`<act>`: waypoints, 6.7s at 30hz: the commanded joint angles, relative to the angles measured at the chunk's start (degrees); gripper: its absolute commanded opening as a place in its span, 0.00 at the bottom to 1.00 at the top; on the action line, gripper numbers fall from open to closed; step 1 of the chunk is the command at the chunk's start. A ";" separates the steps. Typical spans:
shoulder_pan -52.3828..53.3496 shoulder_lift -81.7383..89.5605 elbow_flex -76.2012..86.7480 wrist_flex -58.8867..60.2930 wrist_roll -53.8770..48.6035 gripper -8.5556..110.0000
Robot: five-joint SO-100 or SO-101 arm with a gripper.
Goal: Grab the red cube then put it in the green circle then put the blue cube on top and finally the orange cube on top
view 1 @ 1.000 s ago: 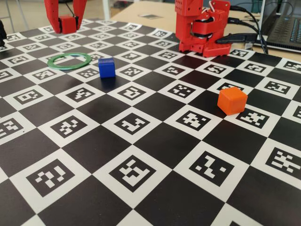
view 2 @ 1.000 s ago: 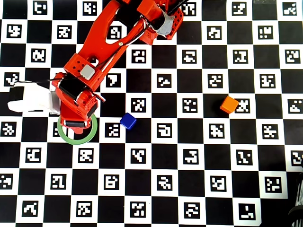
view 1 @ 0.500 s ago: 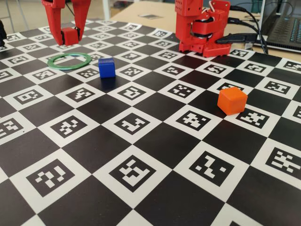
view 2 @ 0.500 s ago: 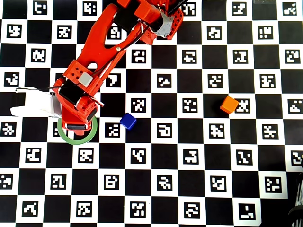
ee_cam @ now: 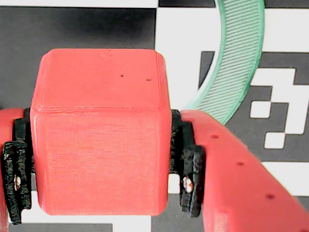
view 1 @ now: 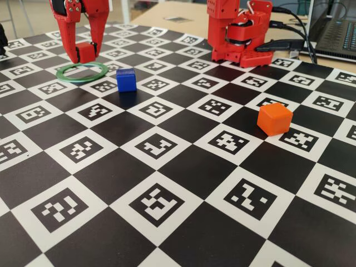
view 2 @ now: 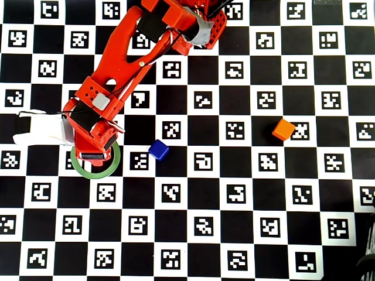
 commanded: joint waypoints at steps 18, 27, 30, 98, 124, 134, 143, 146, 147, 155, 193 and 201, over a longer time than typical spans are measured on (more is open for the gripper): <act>2.11 -2.46 -3.16 -4.04 -2.11 0.07; 1.76 -2.90 -3.60 -4.92 -2.20 0.07; 1.67 -2.99 -3.69 -5.10 -2.20 0.07; 3.25 12.30 -12.74 9.76 -1.67 0.42; -7.47 36.30 -9.58 32.96 12.22 0.42; -18.02 34.10 -7.12 34.45 18.72 0.42; -24.96 32.34 -3.78 34.10 24.52 0.42; -25.66 32.26 -1.41 32.87 25.31 0.42; -25.66 32.08 -0.53 32.17 25.40 0.42; -23.64 31.82 11.25 21.80 25.58 0.42; -19.34 17.75 29.18 -8.26 27.42 0.44; -19.51 17.75 28.83 -8.61 28.30 0.44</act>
